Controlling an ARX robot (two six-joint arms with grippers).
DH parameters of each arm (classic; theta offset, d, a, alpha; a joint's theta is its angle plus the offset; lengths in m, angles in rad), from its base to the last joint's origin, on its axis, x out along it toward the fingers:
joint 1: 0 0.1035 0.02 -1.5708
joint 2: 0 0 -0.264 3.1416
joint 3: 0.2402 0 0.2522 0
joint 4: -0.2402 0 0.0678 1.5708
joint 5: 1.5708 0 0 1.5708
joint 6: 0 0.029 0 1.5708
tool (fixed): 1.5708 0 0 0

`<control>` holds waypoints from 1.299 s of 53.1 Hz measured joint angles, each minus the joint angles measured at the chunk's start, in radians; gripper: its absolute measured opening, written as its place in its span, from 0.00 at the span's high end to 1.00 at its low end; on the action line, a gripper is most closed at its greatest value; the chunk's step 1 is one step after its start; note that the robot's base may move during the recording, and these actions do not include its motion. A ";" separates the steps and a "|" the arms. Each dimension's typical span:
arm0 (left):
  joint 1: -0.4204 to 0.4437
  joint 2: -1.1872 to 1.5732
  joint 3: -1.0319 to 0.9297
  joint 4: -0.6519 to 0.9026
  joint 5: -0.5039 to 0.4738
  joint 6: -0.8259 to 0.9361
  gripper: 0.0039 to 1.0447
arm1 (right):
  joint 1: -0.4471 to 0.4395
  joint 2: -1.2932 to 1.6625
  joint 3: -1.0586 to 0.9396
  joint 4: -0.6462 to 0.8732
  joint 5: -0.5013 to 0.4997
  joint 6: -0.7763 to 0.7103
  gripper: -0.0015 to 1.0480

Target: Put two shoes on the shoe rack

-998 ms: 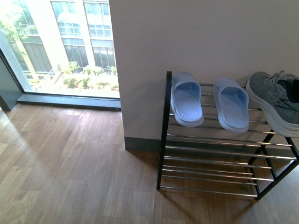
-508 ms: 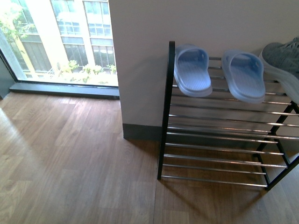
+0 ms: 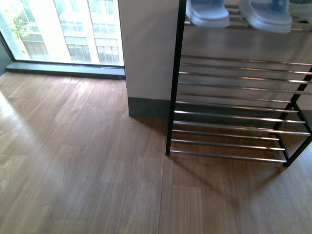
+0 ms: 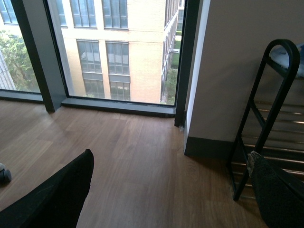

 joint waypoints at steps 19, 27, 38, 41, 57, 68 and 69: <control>0.000 0.000 0.000 0.000 0.000 0.000 0.09 | 0.000 -0.001 0.000 -0.001 0.000 0.000 0.09; 0.000 0.000 0.000 0.000 0.000 0.000 0.09 | 0.000 -0.001 0.000 -0.001 0.000 0.000 0.09; 0.000 0.000 0.000 0.000 0.000 0.000 0.09 | 0.000 0.000 0.000 -0.001 0.000 0.000 0.09; 0.000 0.000 0.000 0.000 0.000 0.000 0.09 | 0.000 0.000 0.000 -0.001 0.000 0.000 0.09; 0.000 0.000 0.000 0.000 0.000 0.000 0.09 | 0.000 0.000 0.000 -0.001 0.000 0.000 0.09; 0.000 0.000 0.000 0.000 0.000 0.000 0.09 | 0.000 0.000 0.000 -0.001 0.000 0.000 0.09; 0.000 0.000 0.000 0.000 0.000 0.000 0.09 | 0.000 0.000 0.000 -0.001 0.000 0.000 0.09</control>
